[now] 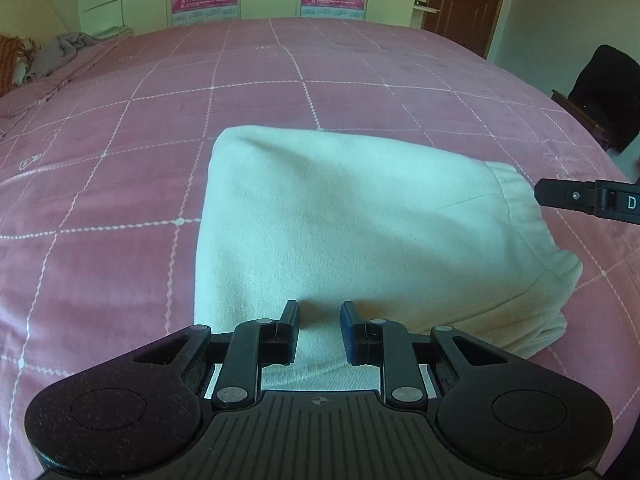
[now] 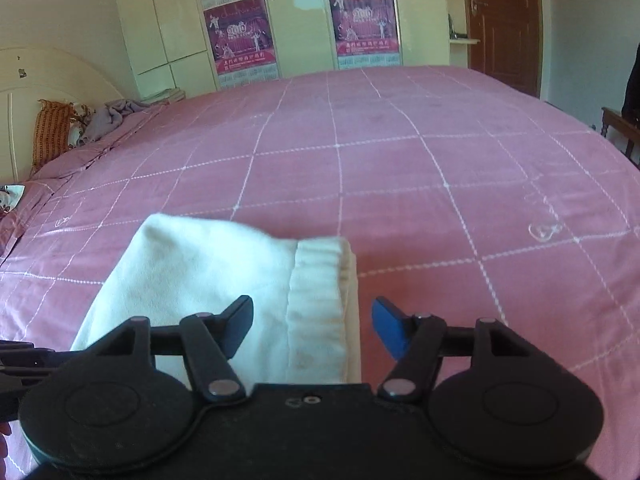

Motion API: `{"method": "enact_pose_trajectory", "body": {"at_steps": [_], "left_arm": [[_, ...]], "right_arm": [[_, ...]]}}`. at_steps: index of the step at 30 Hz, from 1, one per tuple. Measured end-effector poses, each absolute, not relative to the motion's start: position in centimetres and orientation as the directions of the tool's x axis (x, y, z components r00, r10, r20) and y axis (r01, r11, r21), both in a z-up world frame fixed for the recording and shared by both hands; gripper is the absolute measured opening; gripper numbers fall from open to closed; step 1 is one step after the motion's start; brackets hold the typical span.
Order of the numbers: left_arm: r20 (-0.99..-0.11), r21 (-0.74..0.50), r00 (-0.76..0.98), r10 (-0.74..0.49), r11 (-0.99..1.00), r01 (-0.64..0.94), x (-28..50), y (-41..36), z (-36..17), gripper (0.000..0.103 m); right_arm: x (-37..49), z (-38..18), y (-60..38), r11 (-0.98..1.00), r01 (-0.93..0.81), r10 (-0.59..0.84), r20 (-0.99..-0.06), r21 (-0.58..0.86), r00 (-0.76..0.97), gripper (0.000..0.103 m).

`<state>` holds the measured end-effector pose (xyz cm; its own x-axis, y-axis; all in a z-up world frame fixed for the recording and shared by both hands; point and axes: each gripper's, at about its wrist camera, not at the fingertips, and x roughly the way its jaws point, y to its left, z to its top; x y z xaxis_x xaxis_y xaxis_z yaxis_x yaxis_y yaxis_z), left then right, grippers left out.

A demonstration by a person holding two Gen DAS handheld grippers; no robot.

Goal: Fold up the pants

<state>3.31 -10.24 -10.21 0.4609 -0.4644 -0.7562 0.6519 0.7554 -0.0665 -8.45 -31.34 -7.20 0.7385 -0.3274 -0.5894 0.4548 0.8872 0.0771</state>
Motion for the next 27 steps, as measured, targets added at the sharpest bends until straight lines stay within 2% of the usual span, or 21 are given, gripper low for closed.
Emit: {"method": "enact_pose_trajectory", "body": {"at_steps": [5, 11, 16, 18, 19, 23, 26, 27], "left_arm": [[-0.749, -0.062, 0.466, -0.472, 0.749, 0.660, 4.8, -12.0, -9.5, 0.023], [-0.748, -0.037, 0.474, -0.465, 0.742, 0.669, 7.6, -14.9, -9.9, 0.023], [-0.791, -0.106, 0.418, -0.446, 0.774, 0.624, 11.7, -16.5, -12.2, 0.023], [-0.792, -0.124, 0.414, -0.448, 0.783, 0.610, 12.6, -16.8, -12.9, 0.022], [-0.789, -0.124, 0.421, -0.447, 0.787, 0.605, 12.9, -17.0, -13.1, 0.022], [-0.782, -0.115, 0.446, -0.435, 0.805, 0.582, 13.9, -17.8, -13.2, 0.023], [-0.779, -0.077, 0.472, -0.413, 0.810, 0.581, 14.9, -18.5, -13.7, 0.023], [-0.779, -0.084, 0.471, -0.414, 0.813, 0.577, 15.5, -18.7, -14.0, 0.023]], "right_arm": [[-4.7, -6.8, -31.4, 0.913, 0.405, -0.304, -0.603, 0.036, 0.737, 0.034], [-0.9, -7.3, -30.7, 0.934, 0.358, -0.291, -0.611, -0.014, 0.736, 0.032], [1.1, -9.8, -32.3, 0.908, 0.398, -0.380, -0.647, -0.127, 0.661, 0.030], [1.3, -11.3, -33.6, 0.896, 0.421, -0.401, -0.667, -0.142, 0.628, 0.033], [1.1, -11.8, -34.0, 0.894, 0.425, -0.402, -0.666, -0.139, 0.628, 0.038], [0.8, -12.2, -34.3, 0.886, 0.447, -0.411, -0.651, -0.121, 0.638, 0.040], [0.8, -11.0, -33.5, 0.882, 0.454, -0.430, -0.611, -0.127, 0.665, 0.035], [1.5, -11.5, -33.8, 0.884, 0.441, -0.434, -0.626, -0.157, 0.648, 0.035]]}}
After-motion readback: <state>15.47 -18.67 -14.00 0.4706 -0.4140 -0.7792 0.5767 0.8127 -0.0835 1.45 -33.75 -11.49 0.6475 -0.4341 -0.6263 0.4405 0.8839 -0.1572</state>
